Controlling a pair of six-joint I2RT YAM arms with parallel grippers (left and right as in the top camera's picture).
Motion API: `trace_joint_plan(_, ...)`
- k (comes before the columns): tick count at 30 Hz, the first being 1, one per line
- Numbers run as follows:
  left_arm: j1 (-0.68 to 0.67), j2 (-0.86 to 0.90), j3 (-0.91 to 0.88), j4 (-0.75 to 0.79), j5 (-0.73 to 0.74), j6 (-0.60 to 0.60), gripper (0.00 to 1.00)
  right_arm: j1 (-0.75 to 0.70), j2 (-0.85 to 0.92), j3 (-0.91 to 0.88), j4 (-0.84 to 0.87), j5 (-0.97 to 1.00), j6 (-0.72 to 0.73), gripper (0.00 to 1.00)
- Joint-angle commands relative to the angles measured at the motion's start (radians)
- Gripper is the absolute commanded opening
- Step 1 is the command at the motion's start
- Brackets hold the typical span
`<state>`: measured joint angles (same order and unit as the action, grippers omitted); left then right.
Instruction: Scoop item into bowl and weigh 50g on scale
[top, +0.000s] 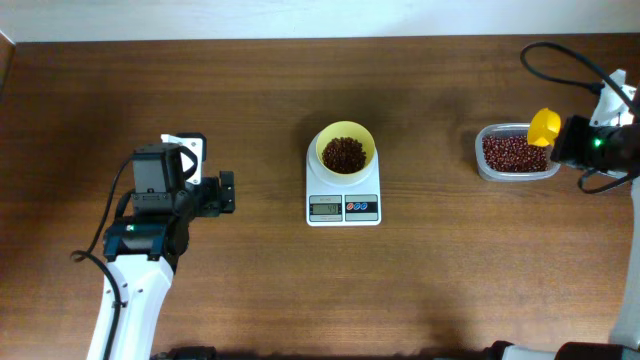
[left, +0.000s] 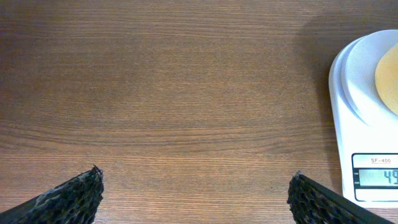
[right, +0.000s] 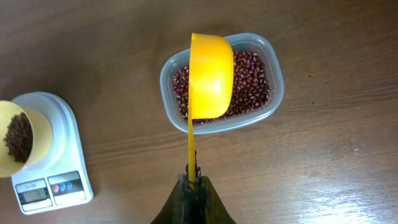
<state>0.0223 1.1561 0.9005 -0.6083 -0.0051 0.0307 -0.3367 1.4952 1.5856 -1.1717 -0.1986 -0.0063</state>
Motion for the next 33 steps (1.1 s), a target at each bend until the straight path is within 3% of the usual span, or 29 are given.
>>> trace_joint_plan(1,0.005,0.005,-0.003,0.002,-0.007,0.012,0.99,0.004,0.056,-0.024,0.000,0.016,-0.095,0.04)
trace_joint_plan(7,0.005,0.005,-0.003,0.002,-0.007,0.012,0.99,0.004,0.179,-0.025,0.010,0.016,-0.179,0.04)
trace_joint_plan(15,0.005,0.005,-0.003,0.002,-0.007,0.012,0.98,0.064,0.301,-0.026,0.037,0.017,-0.181,0.04)
trace_joint_plan(33,0.005,0.005,-0.003,0.002,-0.007,0.012,0.99,0.045,0.264,0.032,0.004,0.057,-0.163,0.04)
